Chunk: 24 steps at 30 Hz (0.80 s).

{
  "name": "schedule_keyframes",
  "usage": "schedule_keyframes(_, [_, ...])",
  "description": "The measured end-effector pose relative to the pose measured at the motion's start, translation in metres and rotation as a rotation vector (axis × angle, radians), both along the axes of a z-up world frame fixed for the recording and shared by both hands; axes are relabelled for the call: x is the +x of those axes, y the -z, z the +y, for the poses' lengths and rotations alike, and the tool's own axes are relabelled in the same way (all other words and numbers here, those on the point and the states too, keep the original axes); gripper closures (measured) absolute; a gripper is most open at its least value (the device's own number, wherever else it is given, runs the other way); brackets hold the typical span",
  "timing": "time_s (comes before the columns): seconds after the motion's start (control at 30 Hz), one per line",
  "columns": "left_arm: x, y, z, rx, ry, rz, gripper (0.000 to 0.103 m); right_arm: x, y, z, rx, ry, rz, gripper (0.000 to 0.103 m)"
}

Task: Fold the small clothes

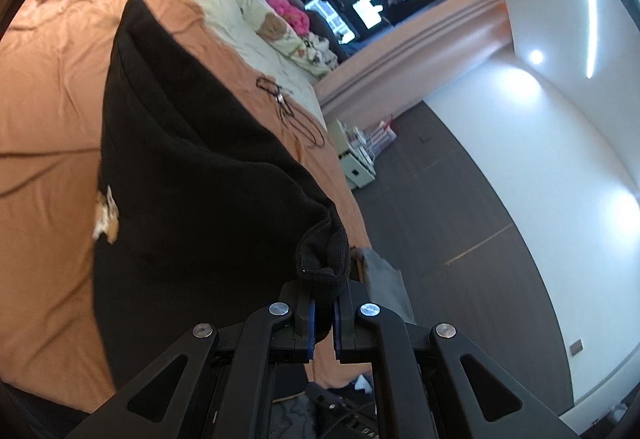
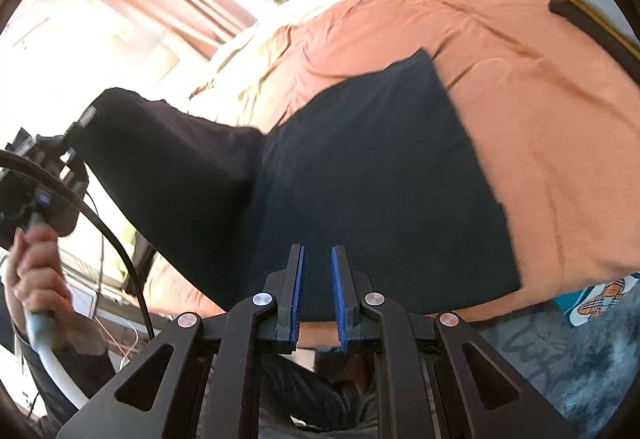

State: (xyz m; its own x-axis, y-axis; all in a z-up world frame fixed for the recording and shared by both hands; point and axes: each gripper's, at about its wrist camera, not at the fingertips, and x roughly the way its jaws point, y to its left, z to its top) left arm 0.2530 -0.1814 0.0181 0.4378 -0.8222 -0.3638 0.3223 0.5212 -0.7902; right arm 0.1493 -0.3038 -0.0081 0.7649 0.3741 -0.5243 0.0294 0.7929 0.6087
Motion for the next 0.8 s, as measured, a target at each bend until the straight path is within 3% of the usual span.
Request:
schedule_keyframes(0.1, [0.001, 0.006, -0.019, 0.010, 0.029, 0.012, 0.098, -0.012, 0.000, -0.013, 0.000, 0.029, -0.011, 0.083])
schedule_keyframes(0.17, [0.002, 0.013, -0.036, 0.017, 0.053, 0.024, 0.098, -0.022, 0.001, -0.020, 0.007, 0.046, -0.010, 0.064])
schedule_keyframes(0.23, [0.003, 0.022, -0.052, 0.024, 0.077, 0.038, 0.098, -0.032, 0.004, -0.026, 0.010, 0.072, -0.007, 0.056])
schedule_keyframes(0.47, [0.008, 0.079, -0.117, 0.054, 0.149, 0.133, 0.098, -0.055, 0.013, -0.039, 0.023, 0.113, 0.045, 0.056])
schedule_keyframes(0.6, [0.011, 0.123, -0.143, 0.069, 0.190, 0.232, 0.098, -0.063, 0.012, -0.047, 0.036, 0.139, 0.067, 0.056])
schedule_keyframes(0.8, [0.000, 0.143, -0.154, 0.101, 0.233, 0.254, 0.098, -0.082, 0.008, -0.053, 0.052, 0.164, 0.079, 0.056])
